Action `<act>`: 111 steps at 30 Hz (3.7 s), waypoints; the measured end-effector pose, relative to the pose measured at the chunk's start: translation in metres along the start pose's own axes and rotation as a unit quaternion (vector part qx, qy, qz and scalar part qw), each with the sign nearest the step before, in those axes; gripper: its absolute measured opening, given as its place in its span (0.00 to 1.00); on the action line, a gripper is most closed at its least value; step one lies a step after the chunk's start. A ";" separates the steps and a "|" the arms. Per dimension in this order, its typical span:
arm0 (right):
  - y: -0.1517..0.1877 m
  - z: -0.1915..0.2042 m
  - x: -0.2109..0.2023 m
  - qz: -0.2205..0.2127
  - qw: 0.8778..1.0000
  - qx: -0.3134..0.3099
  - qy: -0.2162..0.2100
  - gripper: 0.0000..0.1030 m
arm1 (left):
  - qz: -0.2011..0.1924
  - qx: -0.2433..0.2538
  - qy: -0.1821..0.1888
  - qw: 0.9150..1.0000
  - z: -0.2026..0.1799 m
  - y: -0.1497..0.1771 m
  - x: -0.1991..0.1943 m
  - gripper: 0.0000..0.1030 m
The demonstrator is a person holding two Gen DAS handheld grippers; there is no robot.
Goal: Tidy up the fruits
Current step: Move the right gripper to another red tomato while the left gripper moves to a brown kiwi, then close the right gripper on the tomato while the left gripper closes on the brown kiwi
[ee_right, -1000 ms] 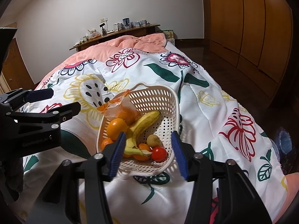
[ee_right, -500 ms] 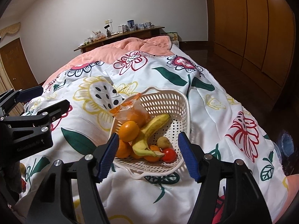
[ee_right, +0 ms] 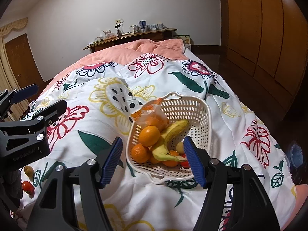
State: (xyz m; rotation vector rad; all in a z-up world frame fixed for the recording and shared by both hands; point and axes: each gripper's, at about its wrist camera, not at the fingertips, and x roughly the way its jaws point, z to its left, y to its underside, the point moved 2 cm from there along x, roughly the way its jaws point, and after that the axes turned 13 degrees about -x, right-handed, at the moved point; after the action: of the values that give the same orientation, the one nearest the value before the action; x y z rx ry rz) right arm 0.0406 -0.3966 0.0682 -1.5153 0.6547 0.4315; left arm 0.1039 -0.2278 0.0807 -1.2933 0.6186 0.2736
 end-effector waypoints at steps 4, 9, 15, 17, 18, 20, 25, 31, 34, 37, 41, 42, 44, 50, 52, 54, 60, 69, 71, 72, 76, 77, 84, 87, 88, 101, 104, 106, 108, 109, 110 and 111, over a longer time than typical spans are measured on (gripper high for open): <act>-0.003 0.008 -0.002 -0.001 1.000 -0.006 -0.003 0.64 | -0.005 -0.007 -0.004 1.000 0.009 0.002 -0.006 0.85; -0.007 0.020 -0.005 0.000 1.000 -0.015 -0.009 0.64 | -0.007 -0.020 -0.008 1.000 0.022 0.006 -0.010 0.86; -0.010 0.035 -0.006 0.002 0.999 -0.029 -0.015 0.64 | -0.005 -0.031 -0.014 0.999 0.036 0.011 -0.011 0.87; -0.011 0.039 -0.006 0.002 0.999 -0.032 -0.017 0.64 | -0.005 -0.033 -0.016 0.999 0.040 0.013 -0.011 0.87; -0.011 0.041 -0.006 0.002 0.999 -0.034 -0.018 0.64 | -0.005 -0.034 -0.018 0.999 0.042 0.014 -0.012 0.87; -0.012 0.046 -0.006 0.004 0.999 -0.038 -0.020 0.64 | -0.003 -0.036 -0.022 0.999 0.047 0.017 -0.011 0.87; -0.014 0.057 -0.006 0.008 0.998 -0.047 -0.033 0.64 | 0.008 -0.055 -0.018 0.998 0.066 0.020 -0.011 0.87; -0.014 0.072 -0.004 0.018 0.996 -0.056 -0.061 0.64 | 0.037 -0.107 0.003 0.994 0.109 0.024 -0.010 0.87; -0.014 0.083 -0.004 0.022 0.995 -0.063 -0.080 0.64 | 0.040 -0.126 0.004 0.991 0.128 0.027 -0.014 0.87; -0.014 0.096 -0.005 0.028 0.992 -0.070 -0.104 0.64 | 0.040 -0.142 0.005 0.989 0.144 0.030 -0.019 0.87; -0.012 0.114 -0.007 0.033 0.986 -0.082 -0.141 0.64 | 0.042 -0.155 0.008 0.987 0.161 0.037 -0.025 0.87; -0.011 0.122 -0.008 0.036 0.983 -0.086 -0.159 0.64 | 0.044 -0.157 0.010 0.987 0.163 0.039 -0.026 0.87; -0.008 0.133 -0.011 0.041 0.978 -0.093 -0.181 0.64 | 0.050 -0.158 0.011 0.986 0.167 0.045 -0.028 0.87; 0.004 0.177 -0.022 0.050 0.960 -0.147 -0.232 0.64 | 0.061 -0.167 0.011 0.984 0.179 0.065 -0.032 0.87; 0.008 0.189 -0.026 0.051 0.955 -0.170 -0.238 0.64 | 0.064 -0.172 0.015 0.983 0.182 0.071 -0.033 0.87; 0.012 0.198 -0.030 0.053 0.950 -0.187 -0.242 0.63 | 0.066 -0.175 0.016 0.982 0.186 0.076 -0.035 0.87; 0.018 0.214 -0.031 0.059 0.942 -0.220 -0.248 0.52 | 0.070 -0.188 0.022 0.979 0.192 0.087 -0.036 0.82; 0.027 0.232 -0.029 0.073 0.926 -0.256 -0.267 0.38 | 0.081 -0.193 0.036 0.977 0.189 0.096 -0.034 0.68; 0.029 0.234 -0.027 0.077 0.924 -0.258 -0.272 0.35 | 0.082 -0.192 0.039 0.977 0.189 0.097 -0.035 0.64; 0.030 0.235 -0.026 0.080 0.922 -0.260 -0.275 0.34 | 0.083 -0.191 0.040 0.977 0.188 0.098 -0.035 0.63; 0.032 0.235 -0.020 0.091 0.923 -0.256 -0.271 0.27 | 0.083 -0.188 0.043 0.978 0.185 0.099 -0.035 0.63; 0.032 0.234 -0.020 0.091 0.924 -0.253 -0.272 0.27 | 0.084 -0.187 0.044 0.978 0.184 0.100 -0.036 0.62; 0.028 0.227 -0.029 0.072 0.930 -0.245 -0.265 0.26 | 0.088 -0.178 0.055 0.979 0.178 0.104 -0.040 0.62; 0.025 0.216 -0.031 0.066 0.935 -0.232 -0.260 0.26 | 0.096 -0.174 0.066 0.978 0.173 0.108 -0.041 0.62; 0.024 0.212 -0.032 0.064 0.937 -0.228 -0.256 0.26 | 0.098 -0.172 0.069 0.978 0.171 0.109 -0.042 0.62; 0.007 0.162 -0.035 0.038 0.960 -0.171 -0.220 0.26 | 0.126 -0.137 0.121 0.975 0.133 0.126 -0.044 0.55; 0.004 0.155 -0.035 0.034 0.962 -0.161 -0.216 0.26 | 0.133 -0.134 0.126 0.974 0.128 0.128 -0.041 0.53; 0.003 0.152 -0.035 0.032 0.964 -0.156 -0.214 0.26 | 0.142 -0.138 0.129 0.972 0.127 0.130 -0.036 0.50; 0.002 0.149 -0.035 0.030 0.965 -0.151 -0.213 0.26 | 0.153 -0.143 0.131 0.969 0.127 0.133 -0.030 0.45; 0.001 0.148 -0.034 0.029 0.965 -0.149 -0.213 0.26 | 0.156 -0.145 0.131 0.968 0.126 0.134 -0.028 0.44; 0.002 0.147 -0.034 0.029 0.965 -0.148 -0.213 0.26 | 0.157 -0.147 0.131 0.968 0.126 0.135 -0.027 0.42; 0.001 0.147 -0.034 0.029 0.966 -0.146 -0.212 0.26 | 0.157 -0.148 0.132 0.968 0.126 0.135 -0.027 0.40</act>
State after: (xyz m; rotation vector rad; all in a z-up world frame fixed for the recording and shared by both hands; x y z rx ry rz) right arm 0.0324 -0.2467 0.0794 -1.6124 0.3041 0.8998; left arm 0.0469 -0.0673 0.0046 -1.5296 1.0436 0.4728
